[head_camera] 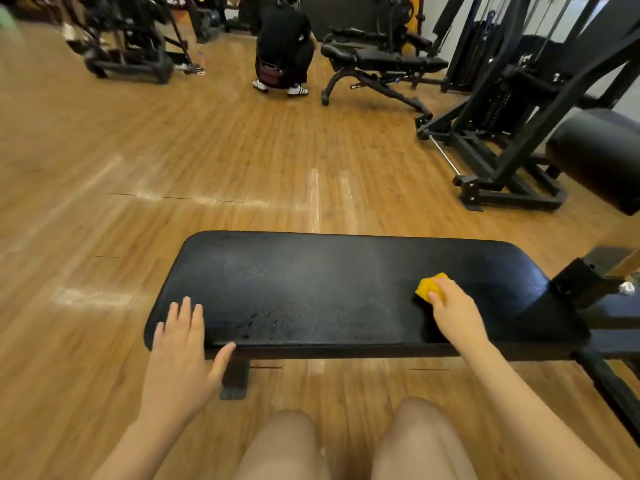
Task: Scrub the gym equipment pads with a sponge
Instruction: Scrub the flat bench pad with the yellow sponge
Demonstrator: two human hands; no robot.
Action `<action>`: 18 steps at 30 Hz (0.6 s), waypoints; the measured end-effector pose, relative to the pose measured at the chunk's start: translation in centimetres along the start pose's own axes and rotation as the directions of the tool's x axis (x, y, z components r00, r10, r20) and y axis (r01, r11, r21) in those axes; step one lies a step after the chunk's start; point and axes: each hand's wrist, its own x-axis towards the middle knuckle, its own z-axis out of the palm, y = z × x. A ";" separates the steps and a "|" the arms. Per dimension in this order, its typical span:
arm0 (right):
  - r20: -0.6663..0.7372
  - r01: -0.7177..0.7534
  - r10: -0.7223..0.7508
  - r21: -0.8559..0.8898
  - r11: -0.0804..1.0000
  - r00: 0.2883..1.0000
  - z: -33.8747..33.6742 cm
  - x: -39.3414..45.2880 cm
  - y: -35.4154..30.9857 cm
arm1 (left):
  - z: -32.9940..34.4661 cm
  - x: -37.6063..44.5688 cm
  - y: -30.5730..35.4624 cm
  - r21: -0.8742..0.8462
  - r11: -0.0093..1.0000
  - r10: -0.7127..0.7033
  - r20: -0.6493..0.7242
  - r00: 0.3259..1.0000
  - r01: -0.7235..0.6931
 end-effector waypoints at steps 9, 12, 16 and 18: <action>0.249 0.536 -0.521 0.007 0.844 0.817 9.3 -5.3 -15.5 | 0.7 -0.2 -1.1 -0.017 0.993 -0.111 0.133 0.985 0.114; 0.353 0.680 -0.658 0.079 0.729 0.665 11.1 -6.9 -19.5 | 0.4 -0.2 -1.7 -0.019 0.996 -0.087 0.146 0.985 0.091; 0.337 0.538 -0.566 0.180 0.823 0.752 8.4 -5.3 -17.4 | -0.3 -0.9 -2.1 -0.053 0.998 -0.036 0.112 0.993 0.042; 0.282 0.468 -0.479 0.110 0.877 0.831 7.1 -4.2 -15.1 | -0.7 -1.0 -2.1 -0.085 0.996 -0.025 0.100 0.995 0.034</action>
